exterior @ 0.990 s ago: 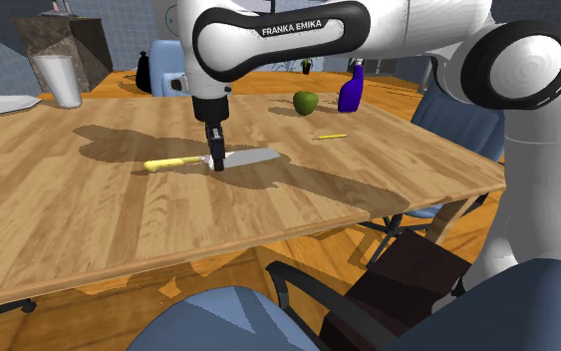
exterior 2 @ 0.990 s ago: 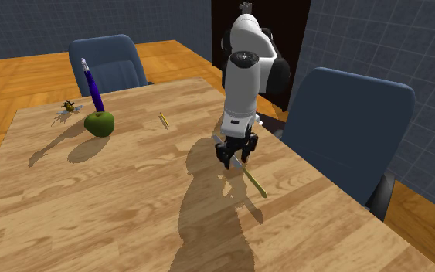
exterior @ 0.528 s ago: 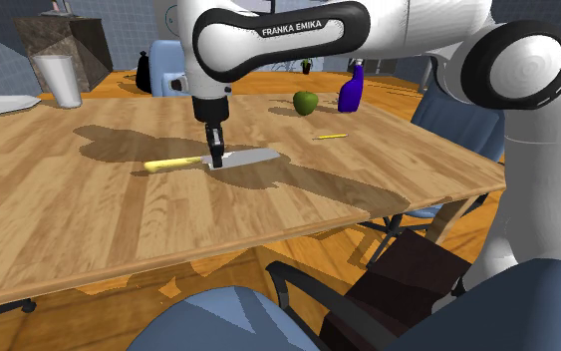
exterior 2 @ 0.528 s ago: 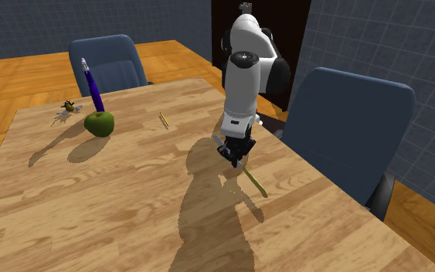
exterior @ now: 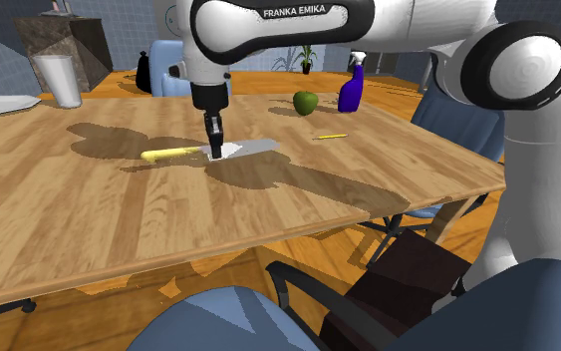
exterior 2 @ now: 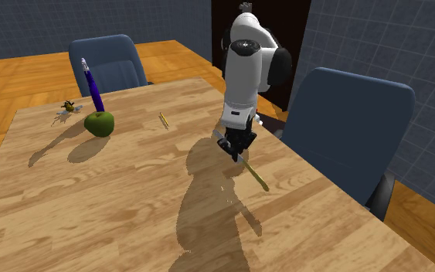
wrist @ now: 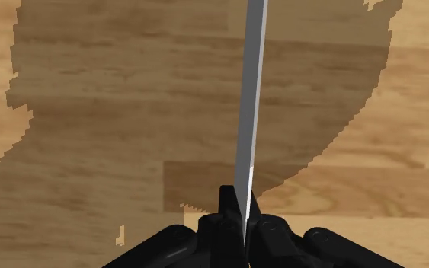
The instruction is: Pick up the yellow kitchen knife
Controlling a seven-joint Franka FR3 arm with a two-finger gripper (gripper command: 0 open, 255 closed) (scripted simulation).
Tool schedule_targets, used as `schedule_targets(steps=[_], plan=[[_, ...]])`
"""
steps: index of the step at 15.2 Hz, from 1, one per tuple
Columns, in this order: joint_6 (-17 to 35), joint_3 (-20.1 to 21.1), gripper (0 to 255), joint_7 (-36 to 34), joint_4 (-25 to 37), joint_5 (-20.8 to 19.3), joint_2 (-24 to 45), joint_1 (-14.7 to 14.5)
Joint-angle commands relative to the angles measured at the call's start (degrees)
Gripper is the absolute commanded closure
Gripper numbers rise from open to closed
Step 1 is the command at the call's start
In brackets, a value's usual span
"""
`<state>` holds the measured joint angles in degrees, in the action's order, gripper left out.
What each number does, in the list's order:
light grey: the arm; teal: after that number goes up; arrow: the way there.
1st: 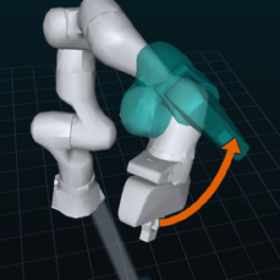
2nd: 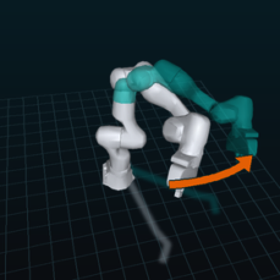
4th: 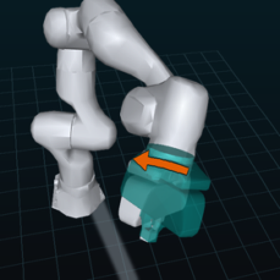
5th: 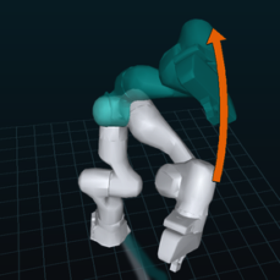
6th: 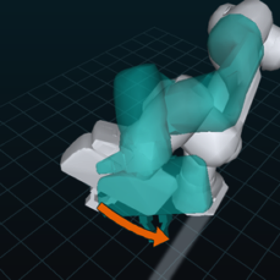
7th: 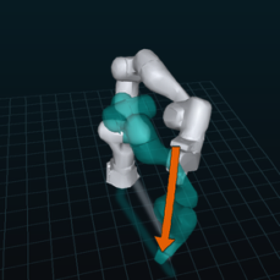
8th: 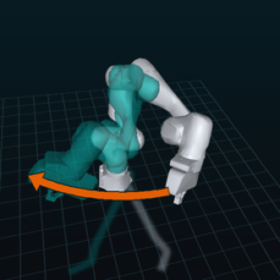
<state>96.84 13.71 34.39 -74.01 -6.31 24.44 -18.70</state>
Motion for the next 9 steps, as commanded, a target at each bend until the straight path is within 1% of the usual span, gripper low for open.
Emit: schedule_targets(steps=[1, 9], plan=[[-1.7, 0.0, 255, 0.1, 2.0, 0.0, 0.3, -0.1], [-9.0, 0.0, 255, 0.2, 11.1, -0.4, 2.2, -1.0]])
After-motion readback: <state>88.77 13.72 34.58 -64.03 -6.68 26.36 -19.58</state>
